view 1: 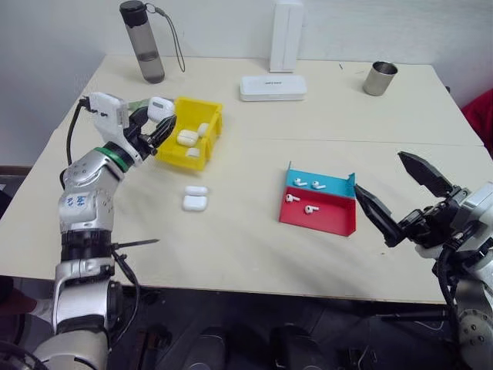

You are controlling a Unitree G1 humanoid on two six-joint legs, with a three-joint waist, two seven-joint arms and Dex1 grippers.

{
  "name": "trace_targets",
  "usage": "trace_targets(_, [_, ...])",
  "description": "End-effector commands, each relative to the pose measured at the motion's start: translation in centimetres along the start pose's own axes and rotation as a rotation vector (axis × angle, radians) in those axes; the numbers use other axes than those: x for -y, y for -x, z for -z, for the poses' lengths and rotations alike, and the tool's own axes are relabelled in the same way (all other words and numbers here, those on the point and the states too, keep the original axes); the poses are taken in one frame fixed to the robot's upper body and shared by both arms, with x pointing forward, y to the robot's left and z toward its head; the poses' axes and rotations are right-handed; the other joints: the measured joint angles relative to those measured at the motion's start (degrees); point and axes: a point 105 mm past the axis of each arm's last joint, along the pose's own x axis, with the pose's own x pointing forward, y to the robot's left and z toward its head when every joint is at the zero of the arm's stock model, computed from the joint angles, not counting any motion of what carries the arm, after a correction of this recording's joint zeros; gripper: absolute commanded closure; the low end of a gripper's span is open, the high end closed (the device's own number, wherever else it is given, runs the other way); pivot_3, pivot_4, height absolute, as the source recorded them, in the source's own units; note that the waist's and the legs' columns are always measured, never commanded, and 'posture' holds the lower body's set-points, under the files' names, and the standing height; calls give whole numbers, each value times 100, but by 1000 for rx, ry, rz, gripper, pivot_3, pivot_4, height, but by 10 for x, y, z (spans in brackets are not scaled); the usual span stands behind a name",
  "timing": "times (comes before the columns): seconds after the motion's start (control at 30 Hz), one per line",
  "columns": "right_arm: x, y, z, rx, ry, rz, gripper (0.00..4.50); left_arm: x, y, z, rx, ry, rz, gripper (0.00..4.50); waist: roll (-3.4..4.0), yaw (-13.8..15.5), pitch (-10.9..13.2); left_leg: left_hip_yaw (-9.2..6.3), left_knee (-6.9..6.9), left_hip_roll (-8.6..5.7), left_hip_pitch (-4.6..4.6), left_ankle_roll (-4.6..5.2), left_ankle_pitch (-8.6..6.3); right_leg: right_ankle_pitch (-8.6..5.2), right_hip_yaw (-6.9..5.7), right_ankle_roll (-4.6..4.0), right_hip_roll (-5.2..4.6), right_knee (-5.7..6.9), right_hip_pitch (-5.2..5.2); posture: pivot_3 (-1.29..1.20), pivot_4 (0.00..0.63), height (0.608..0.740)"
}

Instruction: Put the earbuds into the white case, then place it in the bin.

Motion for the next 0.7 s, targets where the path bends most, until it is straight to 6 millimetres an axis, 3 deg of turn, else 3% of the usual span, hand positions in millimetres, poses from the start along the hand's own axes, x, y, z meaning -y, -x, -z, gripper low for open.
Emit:
trace_targets(0.03, [-8, -3, -4, 19, 38, -29, 23, -2, -13, -5, 20, -25, 3, 1719, -1, -1, 0, 0, -1, 0, -2, 0, 0, 0, -1, 0, 0, 6, -1, 0, 150, 740])
trace_targets(0.17, [-13, -8, -3, 34, 26, -33, 23, -2, -26, 9, -32, -16, 0, 1719, -2, -4, 0, 0, 0, -2, -4, 0, 0, 0, -4, 0, -1, 10, -1, 0, 150, 740])
trace_targets(0.33, [-15, -7, 0, 23, 24, -36, 0, 2, -27, 13, -65, -22, 47, 114, -2, -51, 1, 0, -1, -1, -4, 0, 0, 0, -5, 0, 0, 14, -4, 0, 150, 740])
trace_targets(0.43, [-12, -4, 2, 5, 28, -44, 0, -1, -21, 2, -54, -87, 66, 25, -2, -91, 1, 0, -1, -1, -4, 0, 0, 0, -5, 0, -1, 14, -4, 0, 150, 740])
trace_targets(0.53, [-9, 3, 5, -39, 39, -85, 0, 5, 9, -15, -15, -129, 202, 25, -2, -180, 1, 0, -3, 1, -4, -1, 0, 0, 1, 0, 0, 14, -4, 0, 150, 740])
trace_targets(0.6, [-7, 8, 7, -70, 49, -121, 0, 5, 39, -5, -144, -232, 266, 25, -2, -285, 1, 1, -11, 5, 0, -1, 0, 0, 7, 0, 2, 12, -4, 0, 150, 740])
trace_targets(0.7, [-1, 23, 16, -151, 57, -205, 0, 19, 90, -12, -128, -229, 393, 25, 0, -313, 1, -2, -26, 7, 12, -2, 0, 0, 20, 0, 5, 11, -4, 0, 150, 740])
